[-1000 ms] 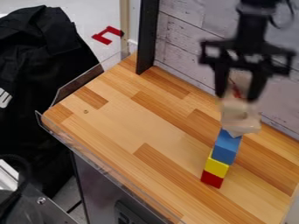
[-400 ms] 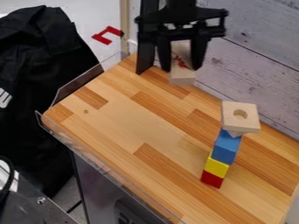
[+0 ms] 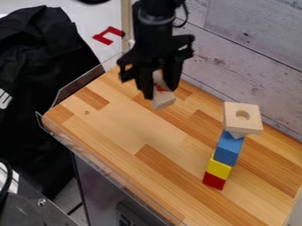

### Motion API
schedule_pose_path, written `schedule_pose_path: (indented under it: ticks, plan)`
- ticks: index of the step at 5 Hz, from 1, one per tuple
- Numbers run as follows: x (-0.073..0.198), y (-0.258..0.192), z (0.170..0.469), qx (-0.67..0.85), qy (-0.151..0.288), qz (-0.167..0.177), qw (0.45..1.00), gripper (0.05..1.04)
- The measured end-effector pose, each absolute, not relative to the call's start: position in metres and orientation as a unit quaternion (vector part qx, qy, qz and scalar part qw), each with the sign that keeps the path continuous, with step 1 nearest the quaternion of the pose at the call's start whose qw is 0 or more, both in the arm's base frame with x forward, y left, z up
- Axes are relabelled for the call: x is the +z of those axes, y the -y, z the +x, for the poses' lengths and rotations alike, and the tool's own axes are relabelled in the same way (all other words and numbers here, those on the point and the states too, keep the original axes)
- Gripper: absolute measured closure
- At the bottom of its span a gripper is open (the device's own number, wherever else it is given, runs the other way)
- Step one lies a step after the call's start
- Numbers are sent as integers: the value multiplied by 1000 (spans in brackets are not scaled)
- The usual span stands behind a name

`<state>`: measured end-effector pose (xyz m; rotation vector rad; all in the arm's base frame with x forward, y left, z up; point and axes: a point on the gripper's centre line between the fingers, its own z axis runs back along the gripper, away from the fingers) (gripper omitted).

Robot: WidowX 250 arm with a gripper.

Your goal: Put the block down left

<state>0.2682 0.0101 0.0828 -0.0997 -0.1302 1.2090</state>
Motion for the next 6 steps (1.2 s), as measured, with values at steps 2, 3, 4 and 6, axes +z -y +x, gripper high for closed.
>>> schedule_pose_path:
  ticks: [2, 3, 4, 6]
  plan:
    - [52, -8, 261, 708, 66, -74, 699, 566]
    - [36, -5, 264, 725, 52, -75, 682, 566]
    - [19, -4, 271, 724, 35, -71, 686, 566]
    - [-16, -18, 293, 714, 6, -76, 696, 566]
